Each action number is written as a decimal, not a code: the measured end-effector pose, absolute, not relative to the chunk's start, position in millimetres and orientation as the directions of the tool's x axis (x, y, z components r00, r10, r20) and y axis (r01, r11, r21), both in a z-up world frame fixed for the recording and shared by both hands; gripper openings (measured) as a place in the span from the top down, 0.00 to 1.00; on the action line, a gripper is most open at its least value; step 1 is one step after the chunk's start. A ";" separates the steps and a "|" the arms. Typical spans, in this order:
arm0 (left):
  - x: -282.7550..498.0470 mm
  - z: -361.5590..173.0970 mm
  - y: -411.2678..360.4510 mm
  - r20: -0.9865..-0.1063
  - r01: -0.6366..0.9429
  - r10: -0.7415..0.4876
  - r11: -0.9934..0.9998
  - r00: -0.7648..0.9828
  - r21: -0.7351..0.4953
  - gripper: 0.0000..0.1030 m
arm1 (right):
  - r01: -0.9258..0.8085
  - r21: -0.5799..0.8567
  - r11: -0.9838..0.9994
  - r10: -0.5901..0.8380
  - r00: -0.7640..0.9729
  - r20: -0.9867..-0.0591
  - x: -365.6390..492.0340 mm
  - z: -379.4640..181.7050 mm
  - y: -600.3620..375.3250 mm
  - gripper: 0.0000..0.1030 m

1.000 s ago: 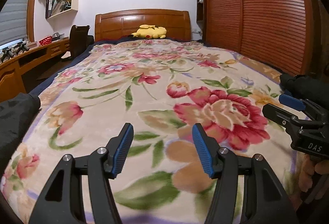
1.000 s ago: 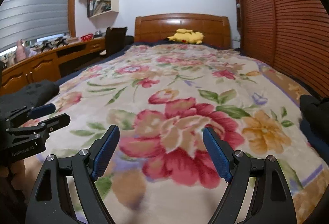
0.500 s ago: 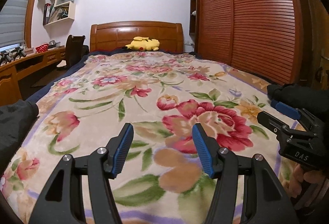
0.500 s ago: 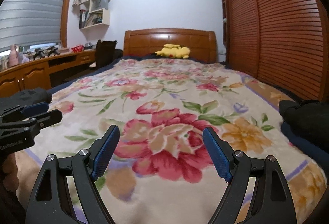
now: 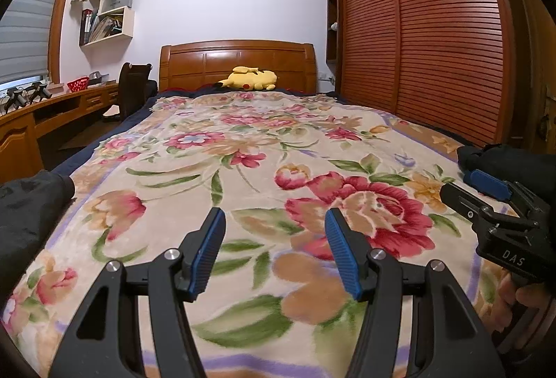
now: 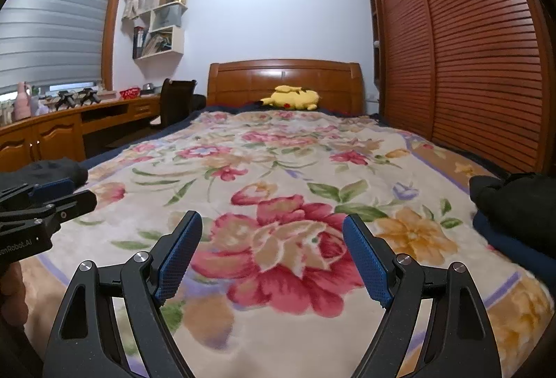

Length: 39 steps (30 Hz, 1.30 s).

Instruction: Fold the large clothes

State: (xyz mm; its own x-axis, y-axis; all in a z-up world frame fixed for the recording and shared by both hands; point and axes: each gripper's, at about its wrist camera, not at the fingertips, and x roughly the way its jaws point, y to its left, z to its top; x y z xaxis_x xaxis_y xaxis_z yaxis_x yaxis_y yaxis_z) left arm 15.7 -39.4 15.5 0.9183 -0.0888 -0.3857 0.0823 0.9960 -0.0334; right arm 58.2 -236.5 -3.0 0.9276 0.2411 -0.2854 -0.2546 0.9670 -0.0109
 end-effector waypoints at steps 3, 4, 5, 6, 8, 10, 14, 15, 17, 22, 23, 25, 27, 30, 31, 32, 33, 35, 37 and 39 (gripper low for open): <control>14.9 15.2 -37.6 -0.385 0.080 -0.087 0.996 0.919 -0.034 0.43 | -0.254 -0.012 0.967 0.241 0.928 -0.285 58.2 -3.0 -236.4 0.18; 14.9 15.3 -37.5 -0.385 0.080 -0.087 0.996 0.919 -0.034 0.43 | -0.253 -0.012 0.967 0.239 0.928 -0.285 58.0 -3.0 -236.5 0.18; 14.7 15.1 -37.4 -0.384 0.080 -0.087 0.996 0.919 -0.035 0.43 | -0.253 -0.012 0.967 0.240 0.928 -0.285 58.2 -3.0 -236.3 0.18; 14.6 15.0 -37.2 -0.384 0.079 -0.087 0.996 0.919 -0.035 0.43 | -0.253 -0.012 0.967 0.239 0.928 -0.285 58.1 -3.1 -236.4 0.18; 14.2 15.0 -36.9 -0.385 0.080 -0.087 0.996 0.919 -0.035 0.43 | -0.253 -0.011 0.967 0.240 0.928 -0.285 58.2 -3.1 -236.6 0.18; 14.7 15.2 -37.3 -0.385 0.079 -0.085 0.996 0.919 -0.033 0.43 | -0.253 -0.010 0.967 0.240 0.928 -0.284 58.5 -3.1 -236.9 0.18; 14.0 14.9 -35.5 -0.384 0.075 -0.082 0.997 0.920 -0.032 0.43 | -0.252 -0.009 0.968 0.239 0.929 -0.281 58.4 -2.8 -236.0 0.18; 14.0 15.0 -35.9 -0.384 0.076 -0.083 0.997 0.920 -0.033 0.43 | -0.252 -0.009 0.968 0.240 0.929 -0.281 58.5 -3.0 -236.4 0.18; 14.1 15.2 -36.1 -0.384 0.077 -0.084 0.996 0.920 -0.032 0.43 | -0.253 -0.008 0.967 0.241 0.929 -0.282 58.6 -3.1 -236.5 0.18; 13.7 15.0 -35.3 -0.383 0.077 -0.084 0.996 0.920 -0.033 0.43 | -0.252 -0.009 0.968 0.239 0.929 -0.281 58.5 -3.3 -236.6 0.18; 13.6 15.0 -35.3 -0.383 0.076 -0.082 0.997 0.920 -0.033 0.43 | -0.252 -0.008 0.968 0.240 0.929 -0.282 58.5 -3.4 -236.7 0.18; 13.5 15.7 -35.0 -0.381 0.073 -0.080 0.997 0.921 -0.031 0.43 | -0.252 -0.008 0.968 0.240 0.929 -0.281 58.6 -3.4 -236.7 0.18; 13.7 16.4 -35.0 -0.381 0.071 -0.078 0.997 0.921 -0.031 0.43 | -0.252 -0.008 0.968 0.239 0.929 -0.281 58.7 -3.6 -236.9 0.18; 13.5 16.4 -34.7 -0.381 0.072 -0.079 0.997 0.921 -0.032 0.43 | -0.252 -0.007 0.968 0.240 0.929 -0.281 58.8 -3.7 -237.2 0.18; 13.7 16.4 -34.9 -0.381 0.072 -0.078 0.997 0.921 -0.032 0.43 | -0.252 -0.007 0.968 0.240 0.929 -0.281 58.9 -3.7 -237.2 0.18; 13.6 16.4 -34.9 -0.381 0.072 -0.079 0.997 0.921 -0.032 0.43 | -0.253 -0.007 0.967 0.241 0.929 -0.282 59.1 -3.8 -237.2 0.18; 13.5 16.4 -34.7 -0.382 0.072 -0.079 0.997 0.921 -0.032 0.43 | -0.253 -0.008 0.968 0.240 0.929 -0.282 58.9 -3.9 -237.4 0.18; 13.6 16.5 -34.8 -0.382 0.073 -0.079 0.997 0.921 -0.032 0.43 | -0.253 -0.007 0.967 0.241 0.929 -0.281 58.9 -3.8 -237.3 0.18; 13.6 16.5 -34.8 -0.382 0.072 -0.079 0.997 0.921 -0.032 0.43 | -0.252 -0.007 0.968 0.240 0.929 -0.281 58.9 -3.9 -237.3 0.18; 13.4 16.5 -34.6 -0.382 0.072 -0.079 0.997 0.921 -0.033 0.43 | -0.252 -0.007 0.968 0.240 0.929 -0.280 58.8 -3.9 -237.4 0.18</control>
